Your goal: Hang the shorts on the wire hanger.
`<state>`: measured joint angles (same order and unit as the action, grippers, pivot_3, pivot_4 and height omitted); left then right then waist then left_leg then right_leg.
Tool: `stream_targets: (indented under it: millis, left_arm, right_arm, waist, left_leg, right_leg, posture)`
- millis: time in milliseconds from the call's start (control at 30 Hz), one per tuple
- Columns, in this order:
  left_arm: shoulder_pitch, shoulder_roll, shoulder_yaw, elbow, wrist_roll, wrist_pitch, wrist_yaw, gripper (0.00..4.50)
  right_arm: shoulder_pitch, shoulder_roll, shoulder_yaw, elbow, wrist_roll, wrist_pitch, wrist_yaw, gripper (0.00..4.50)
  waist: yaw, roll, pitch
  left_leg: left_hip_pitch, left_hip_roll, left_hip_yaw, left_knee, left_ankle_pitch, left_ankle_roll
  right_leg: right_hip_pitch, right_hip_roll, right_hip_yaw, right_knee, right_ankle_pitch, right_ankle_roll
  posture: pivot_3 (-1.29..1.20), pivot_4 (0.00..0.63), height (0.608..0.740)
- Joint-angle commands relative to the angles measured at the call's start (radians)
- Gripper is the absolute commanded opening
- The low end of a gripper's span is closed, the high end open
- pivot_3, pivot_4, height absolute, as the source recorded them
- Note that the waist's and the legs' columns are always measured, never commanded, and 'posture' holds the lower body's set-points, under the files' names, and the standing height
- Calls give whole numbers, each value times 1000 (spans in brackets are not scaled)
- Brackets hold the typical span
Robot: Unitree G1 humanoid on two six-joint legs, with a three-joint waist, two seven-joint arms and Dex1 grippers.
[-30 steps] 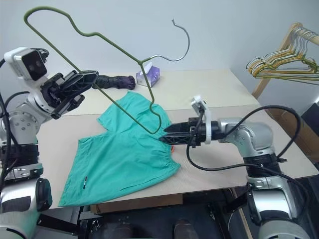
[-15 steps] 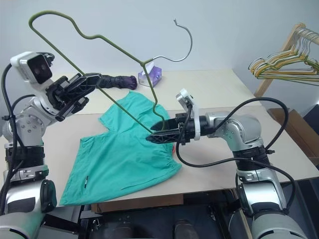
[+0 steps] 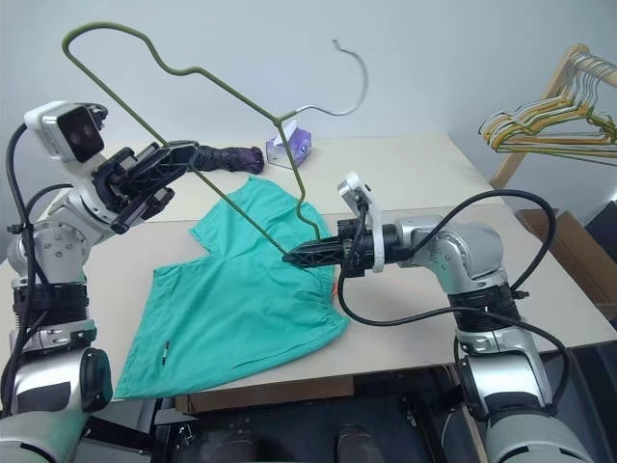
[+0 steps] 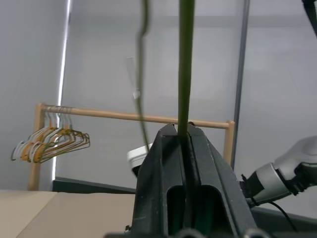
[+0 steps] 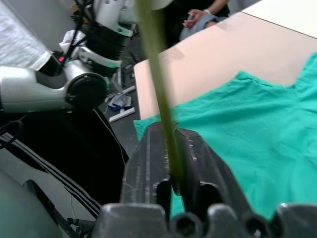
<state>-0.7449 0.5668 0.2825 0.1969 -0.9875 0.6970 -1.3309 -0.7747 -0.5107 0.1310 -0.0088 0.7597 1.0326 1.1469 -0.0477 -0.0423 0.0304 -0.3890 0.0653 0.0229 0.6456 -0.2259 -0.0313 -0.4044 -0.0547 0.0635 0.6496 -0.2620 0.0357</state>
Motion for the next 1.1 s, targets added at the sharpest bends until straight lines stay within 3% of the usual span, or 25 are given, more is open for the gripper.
stream_targets:
  millis: [33,267,500,567,700,900,1100]
  left_arm:
    - [-9,-5,-22,-26,23,-14,-6,253]
    - [13,4,-60,-32,100,10,81,2150]
    - [100,119,-133,-27,273,-18,128,4464]
    - [122,126,-134,-42,321,-66,158,4464]
    - [214,231,-219,-135,485,-205,107,4464]
    - [301,303,-303,-249,574,-261,66,4464]
    - [322,308,-327,-288,599,-272,60,4464]
  right_arm:
    - [-15,15,-43,-6,7,-26,-26,1]
    - [-6,42,-98,-28,42,-9,-81,0]
    - [38,37,-209,-72,78,33,-214,0]
    - [69,14,-224,-94,81,52,-233,0]
    - [212,-120,-291,-147,130,200,-263,0]
    - [450,-295,-365,-223,220,339,-217,0]
    - [620,-440,-347,-233,262,429,-166,0]
  waist:
    - [1,0,0]
    - [2,0,0]
    - [-11,0,0]
    - [-11,0,0]
    - [-3,0,0]
    - [8,1,1]
    - [0,1,1]
  left_leg:
    - [0,0,0,0,0,0]
    - [0,0,0,0,0,0]
    - [0,0,0,0,0,0]
    - [0,0,0,0,0,0]
    - [-1,0,0,0,0,0]
    - [0,0,1,0,0,0]
    - [2,0,2,0,0,0]
  right_leg:
    - [0,0,0,0,0,0]
    - [0,0,0,0,0,0]
    - [0,0,0,1,0,0]
    - [0,0,0,0,0,0]
    - [0,-1,0,-1,0,0]
    - [0,-1,0,-1,0,0]
    - [1,0,1,-1,-2,4]
  posture:
    - [-9,0,740]
    - [-15,0,740]
    - [-28,0,740]
    - [-28,0,740]
    - [-20,0,740]
    - [-37,0,740]
    - [-32,0,740]
